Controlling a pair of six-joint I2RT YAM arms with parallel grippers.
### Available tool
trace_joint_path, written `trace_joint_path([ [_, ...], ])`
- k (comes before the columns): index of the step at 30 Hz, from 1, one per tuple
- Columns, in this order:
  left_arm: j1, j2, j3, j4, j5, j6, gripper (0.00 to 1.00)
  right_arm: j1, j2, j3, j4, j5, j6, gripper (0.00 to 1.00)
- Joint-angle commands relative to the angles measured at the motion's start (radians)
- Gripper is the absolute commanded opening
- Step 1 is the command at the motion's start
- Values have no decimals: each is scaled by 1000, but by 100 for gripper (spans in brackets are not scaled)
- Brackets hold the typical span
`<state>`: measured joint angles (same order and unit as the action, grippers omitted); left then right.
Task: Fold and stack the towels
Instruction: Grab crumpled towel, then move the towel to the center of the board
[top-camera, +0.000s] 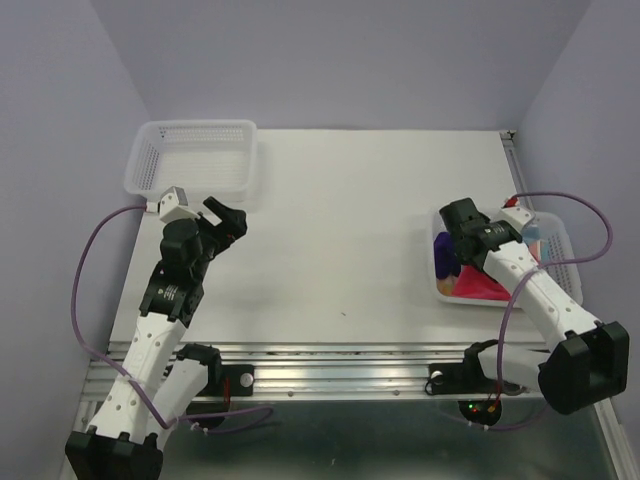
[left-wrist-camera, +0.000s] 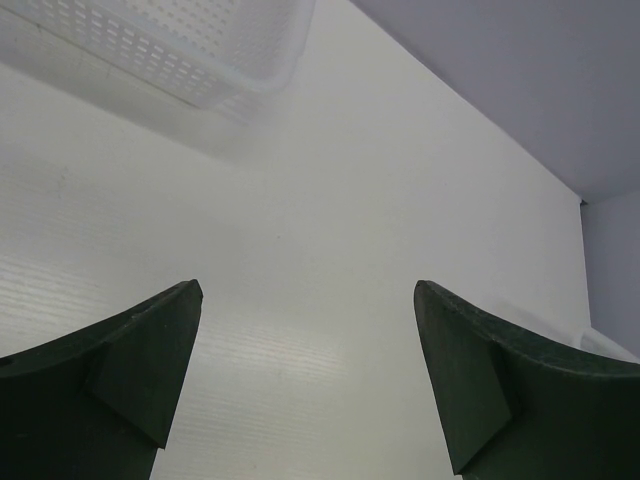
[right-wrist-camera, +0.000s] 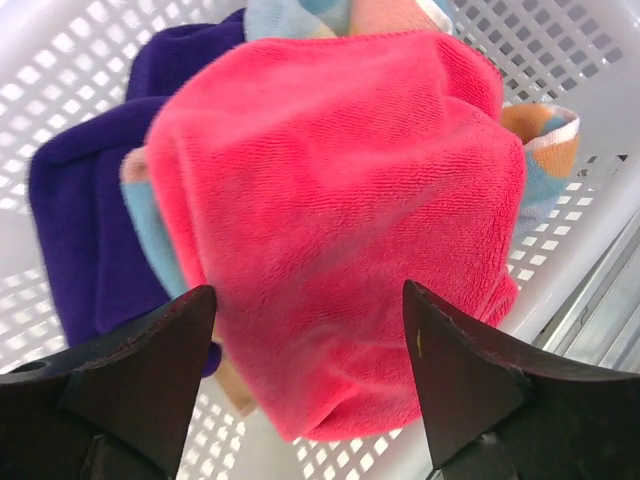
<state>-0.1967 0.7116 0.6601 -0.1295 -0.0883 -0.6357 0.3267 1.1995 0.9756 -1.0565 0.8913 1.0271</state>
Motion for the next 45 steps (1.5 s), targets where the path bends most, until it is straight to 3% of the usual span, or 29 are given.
trace_joint_path([
  [1,-7,-4,1,54,4,21,99,-58,-66,-90,168,-54,-126,79],
  [4,-6,-4,-1,54,1,21,99,-83,-71,-130,259,-116,-186,77],
  [6,-6,-3,-1,54,-1,19,99,-87,-63,-143,292,-141,-209,67],
  [7,-7,-1,-2,53,2,19,99,-89,-57,-146,306,-146,-210,50],
  [10,-7,-1,-1,51,10,19,99,-89,-63,-129,303,-144,-213,28],
  [12,-7,-3,1,50,10,19,99,-90,-103,-86,296,-144,-231,4],
  [13,-7,-6,1,48,7,18,99,-87,-121,-62,256,-129,-233,1],
  [17,-7,-9,-1,48,5,16,99,-89,-239,151,173,-107,-309,1],
  [25,-7,-9,9,48,7,21,99,-89,-243,483,257,-364,-492,1],
  [31,-7,-20,13,48,12,21,99,-89,19,837,345,-902,-601,1],
  [35,-7,-26,18,39,7,16,99,-66,289,1131,360,-1193,-610,1],
  [38,-7,-31,22,34,4,11,99,66,433,1300,349,-1192,-646,1],
  [39,-7,-31,30,25,-1,7,99,146,461,1333,346,-1171,-662,1],
  [41,-7,-32,38,11,-17,-1,99,193,503,1368,374,-1190,-650,1],
  [44,-7,-44,53,-34,-39,-25,99,202,474,1248,470,-1250,-613,1],
  [45,-6,-50,56,-42,-44,-36,99,202,457,1138,490,-1238,-611,1],
])
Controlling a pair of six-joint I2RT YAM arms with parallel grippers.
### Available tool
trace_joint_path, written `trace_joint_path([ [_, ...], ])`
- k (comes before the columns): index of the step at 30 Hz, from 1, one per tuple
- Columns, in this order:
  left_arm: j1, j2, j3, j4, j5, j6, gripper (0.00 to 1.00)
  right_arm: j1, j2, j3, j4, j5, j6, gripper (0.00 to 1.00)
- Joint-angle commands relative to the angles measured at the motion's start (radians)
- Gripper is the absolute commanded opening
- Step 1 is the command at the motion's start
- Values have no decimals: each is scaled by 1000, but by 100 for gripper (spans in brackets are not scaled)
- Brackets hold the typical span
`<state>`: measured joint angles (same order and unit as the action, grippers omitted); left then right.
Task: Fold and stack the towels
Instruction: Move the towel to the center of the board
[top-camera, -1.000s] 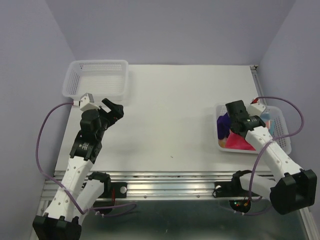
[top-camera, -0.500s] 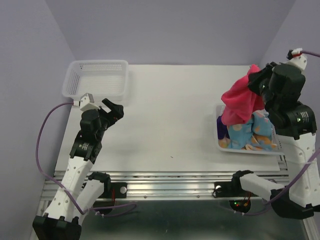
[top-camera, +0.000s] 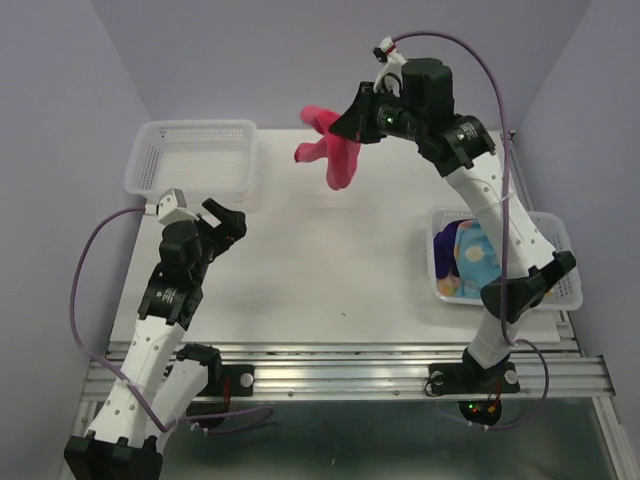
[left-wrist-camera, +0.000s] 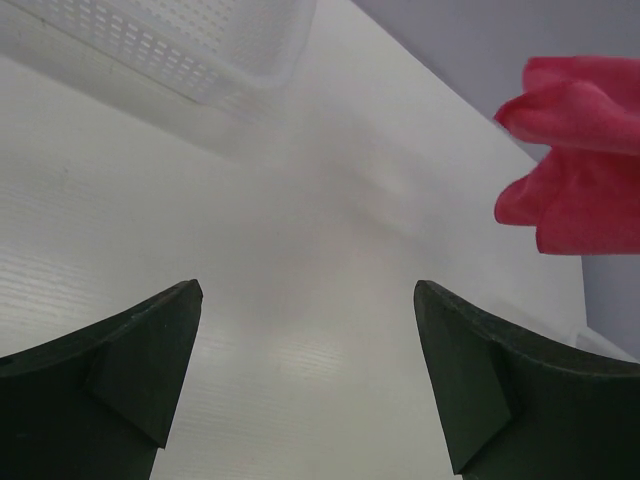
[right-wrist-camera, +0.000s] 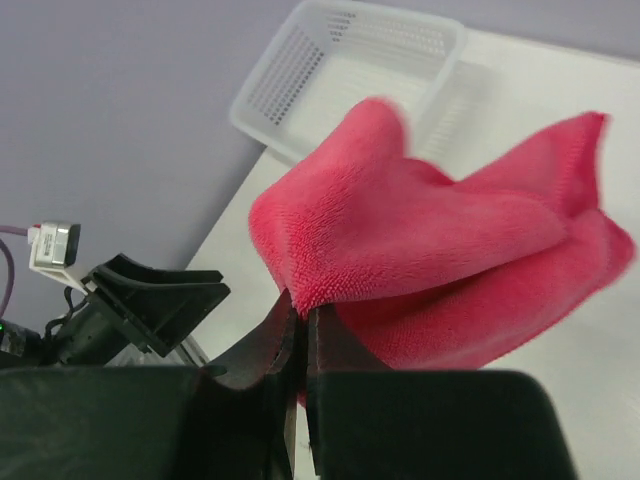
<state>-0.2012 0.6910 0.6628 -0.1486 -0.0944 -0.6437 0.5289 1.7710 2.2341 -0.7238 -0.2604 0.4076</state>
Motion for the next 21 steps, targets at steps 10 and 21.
trace_joint_path([
  [10,-3,-62,38,-75,-65,-66,99,2,-206,-482,244,-158,73,1],
  [21,-3,50,9,-37,-50,-65,99,-46,158,-352,204,-175,10,4],
])
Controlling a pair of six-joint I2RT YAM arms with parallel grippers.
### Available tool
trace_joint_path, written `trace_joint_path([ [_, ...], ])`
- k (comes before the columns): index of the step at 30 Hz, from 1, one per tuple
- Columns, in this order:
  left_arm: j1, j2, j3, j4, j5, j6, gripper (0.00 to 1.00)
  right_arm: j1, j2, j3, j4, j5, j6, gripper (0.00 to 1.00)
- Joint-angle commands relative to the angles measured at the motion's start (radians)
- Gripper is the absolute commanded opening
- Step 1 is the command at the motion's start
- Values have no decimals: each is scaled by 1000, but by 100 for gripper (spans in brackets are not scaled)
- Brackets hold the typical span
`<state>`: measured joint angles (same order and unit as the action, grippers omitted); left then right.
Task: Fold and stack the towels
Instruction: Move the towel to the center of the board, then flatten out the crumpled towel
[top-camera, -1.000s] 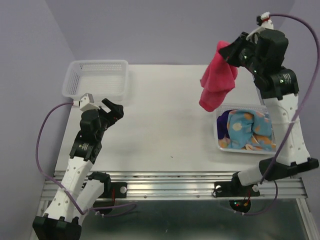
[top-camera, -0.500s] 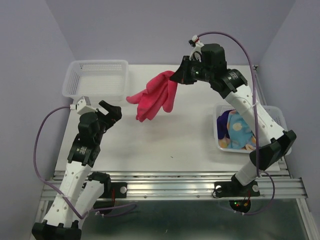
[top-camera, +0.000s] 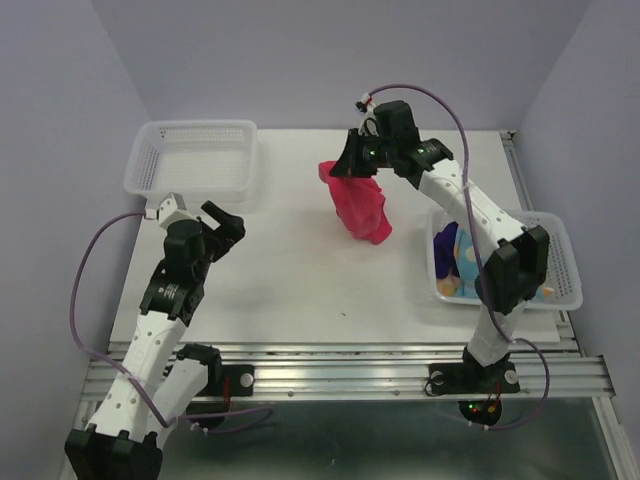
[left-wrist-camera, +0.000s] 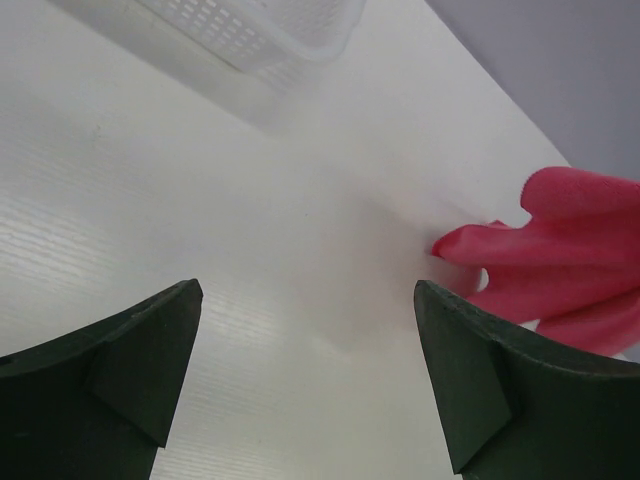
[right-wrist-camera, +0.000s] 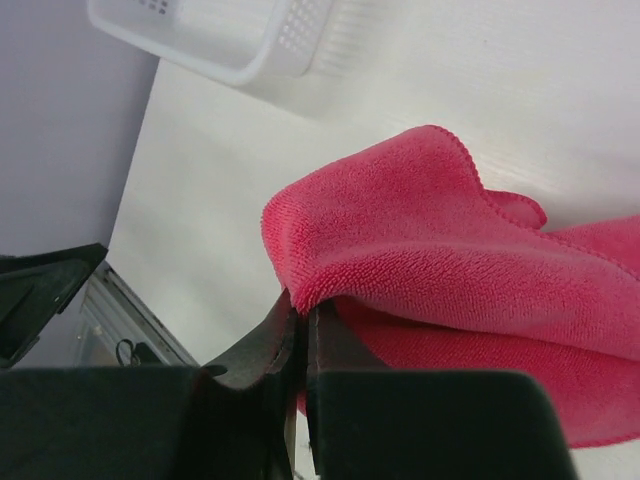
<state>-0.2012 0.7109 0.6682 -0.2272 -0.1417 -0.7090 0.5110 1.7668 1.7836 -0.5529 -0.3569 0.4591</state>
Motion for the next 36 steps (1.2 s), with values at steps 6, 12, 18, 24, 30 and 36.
trace_joint_path([
  [6,-4,97,-16,106,40,16,99,-74,537,589,-134,31,-167,23],
  [12,-6,162,-10,159,115,51,99,-74,449,434,-63,99,-249,92],
  [18,-72,237,-22,258,218,59,99,-74,78,-125,146,346,-124,100],
  [24,-194,459,42,357,243,48,99,-85,-79,-403,168,458,-51,100],
  [30,-244,571,114,367,238,37,99,-88,104,-287,180,259,-186,100],
  [36,-248,509,73,348,189,25,99,-77,218,-277,234,196,-197,100],
])
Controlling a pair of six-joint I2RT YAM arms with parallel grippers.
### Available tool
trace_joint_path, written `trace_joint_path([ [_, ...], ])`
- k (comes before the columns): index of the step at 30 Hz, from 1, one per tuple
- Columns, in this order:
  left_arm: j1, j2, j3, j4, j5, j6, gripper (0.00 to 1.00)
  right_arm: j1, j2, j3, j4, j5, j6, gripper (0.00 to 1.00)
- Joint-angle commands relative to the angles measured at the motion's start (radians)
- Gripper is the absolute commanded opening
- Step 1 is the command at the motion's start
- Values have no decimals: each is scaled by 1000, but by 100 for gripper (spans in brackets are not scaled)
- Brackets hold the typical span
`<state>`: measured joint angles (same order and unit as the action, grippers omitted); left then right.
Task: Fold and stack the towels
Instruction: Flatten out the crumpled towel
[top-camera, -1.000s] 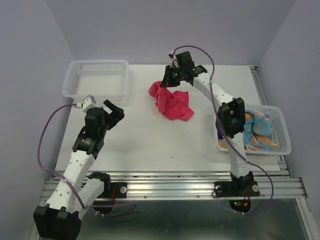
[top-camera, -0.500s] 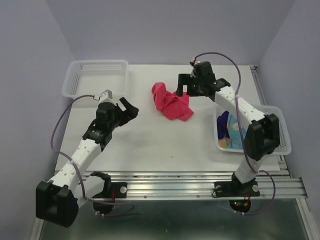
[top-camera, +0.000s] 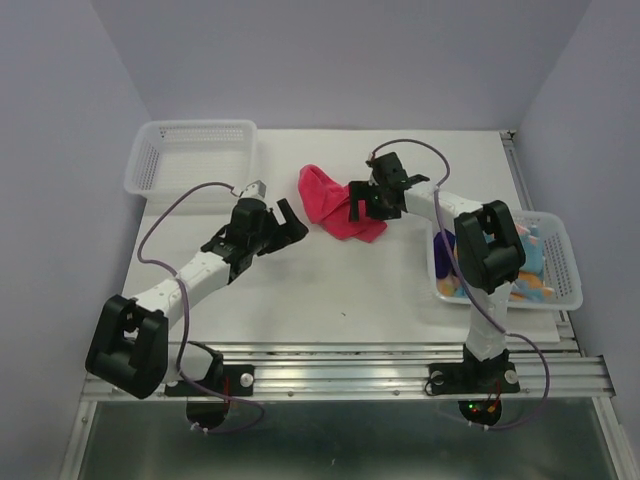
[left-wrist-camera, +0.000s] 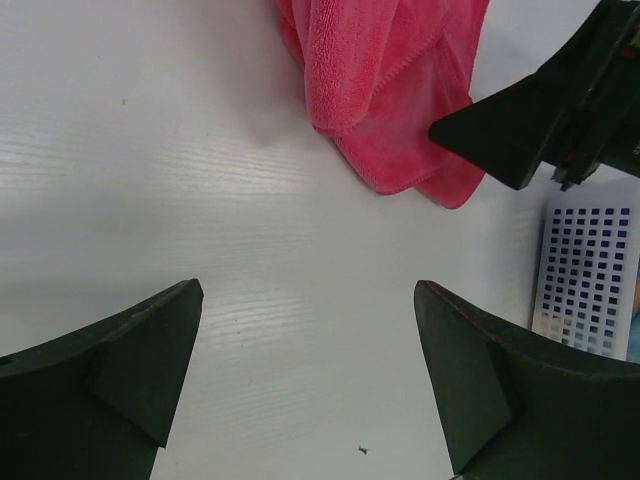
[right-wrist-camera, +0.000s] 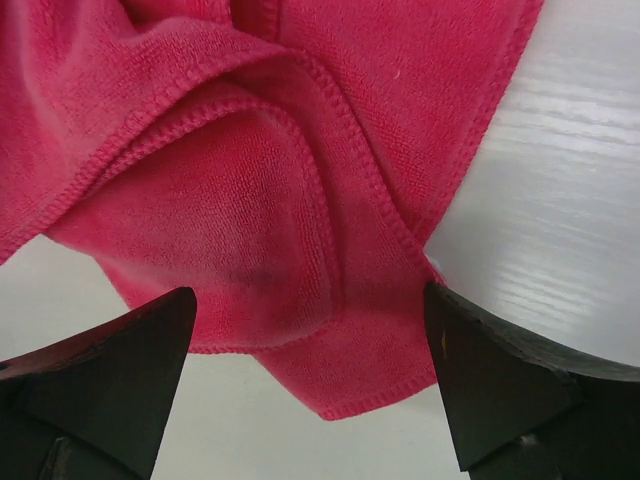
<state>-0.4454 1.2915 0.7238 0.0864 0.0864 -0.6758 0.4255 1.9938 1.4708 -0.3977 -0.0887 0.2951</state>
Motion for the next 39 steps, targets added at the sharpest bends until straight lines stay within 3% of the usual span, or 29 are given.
trace_joint_path([
  [1,-3,-81,11,21,-49,-10,99,25,-7,14,98,-80,-33,100],
  [6,-3,-149,-24,-36,-111,-34,99,110,-35,-111,170,-83,25,100],
  [11,-3,-219,-31,-109,-165,-56,99,286,-133,-322,279,-49,150,100],
  [16,-3,-307,-21,-209,-235,-77,99,491,-119,-311,342,-46,203,100],
  [18,-3,-349,-21,-235,-261,-85,99,519,-124,-279,364,-97,199,100],
  [21,-3,-394,-29,-270,-278,-87,99,522,-165,-279,367,-82,216,100],
  [25,-3,-408,-60,-289,-211,-74,99,521,-321,-320,241,153,242,100],
  [29,-74,-374,-113,-277,-166,-85,99,495,-446,-412,96,380,334,100],
  [36,-338,-195,-83,-257,-230,-88,99,391,-527,-544,-27,408,441,100],
  [39,-413,-126,-40,-255,-252,-82,97,384,-500,-553,-6,388,437,91],
])
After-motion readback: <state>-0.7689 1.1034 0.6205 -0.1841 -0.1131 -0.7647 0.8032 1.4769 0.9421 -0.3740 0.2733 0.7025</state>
